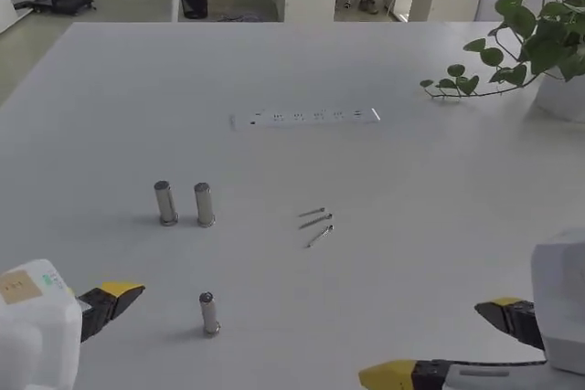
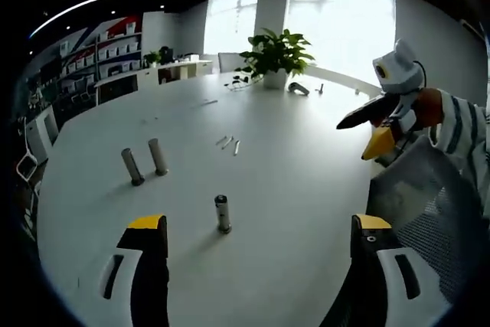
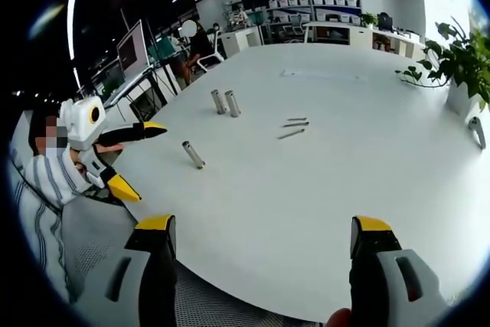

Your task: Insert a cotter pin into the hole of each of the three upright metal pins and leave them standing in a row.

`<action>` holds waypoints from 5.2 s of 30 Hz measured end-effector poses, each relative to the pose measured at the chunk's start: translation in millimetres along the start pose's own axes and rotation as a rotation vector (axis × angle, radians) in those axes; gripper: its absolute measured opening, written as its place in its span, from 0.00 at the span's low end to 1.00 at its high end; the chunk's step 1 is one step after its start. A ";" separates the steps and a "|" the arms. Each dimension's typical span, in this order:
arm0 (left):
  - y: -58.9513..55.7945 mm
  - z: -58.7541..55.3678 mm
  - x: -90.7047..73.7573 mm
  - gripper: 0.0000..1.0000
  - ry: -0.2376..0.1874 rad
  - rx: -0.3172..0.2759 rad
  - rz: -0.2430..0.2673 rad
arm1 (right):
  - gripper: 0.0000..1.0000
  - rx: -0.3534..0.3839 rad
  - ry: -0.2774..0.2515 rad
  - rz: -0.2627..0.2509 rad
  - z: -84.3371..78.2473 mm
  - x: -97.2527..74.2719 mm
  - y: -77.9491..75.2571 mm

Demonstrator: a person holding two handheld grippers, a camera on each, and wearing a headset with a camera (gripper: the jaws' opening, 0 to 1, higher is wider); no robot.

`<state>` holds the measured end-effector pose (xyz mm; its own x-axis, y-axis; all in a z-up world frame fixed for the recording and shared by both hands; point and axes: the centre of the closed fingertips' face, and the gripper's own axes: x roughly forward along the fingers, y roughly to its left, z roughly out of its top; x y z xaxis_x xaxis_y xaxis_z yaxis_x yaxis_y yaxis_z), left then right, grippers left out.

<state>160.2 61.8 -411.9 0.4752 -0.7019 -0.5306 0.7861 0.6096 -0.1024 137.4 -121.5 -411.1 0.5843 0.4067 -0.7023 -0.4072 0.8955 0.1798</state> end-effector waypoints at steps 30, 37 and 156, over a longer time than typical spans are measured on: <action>4.3 -12.1 -13.6 0.99 -0.021 -0.124 -0.015 | 0.82 -0.291 0.052 0.067 73.9 48.2 -12.2; 2.4 -19.2 -12.0 0.99 -0.004 -0.141 -0.034 | 0.75 -0.289 0.030 0.160 88.7 68.9 -13.8; 7.8 -35.9 4.2 0.85 0.046 -0.217 -0.098 | 0.00 -0.882 0.520 0.248 114.1 214.6 -77.5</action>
<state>154.1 76.8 -445.1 0.3787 -0.7471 -0.5463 0.7215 0.6080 -0.3313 374.4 -83.0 -497.1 0.1272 0.2455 -0.9610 -0.9627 0.2638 -0.0600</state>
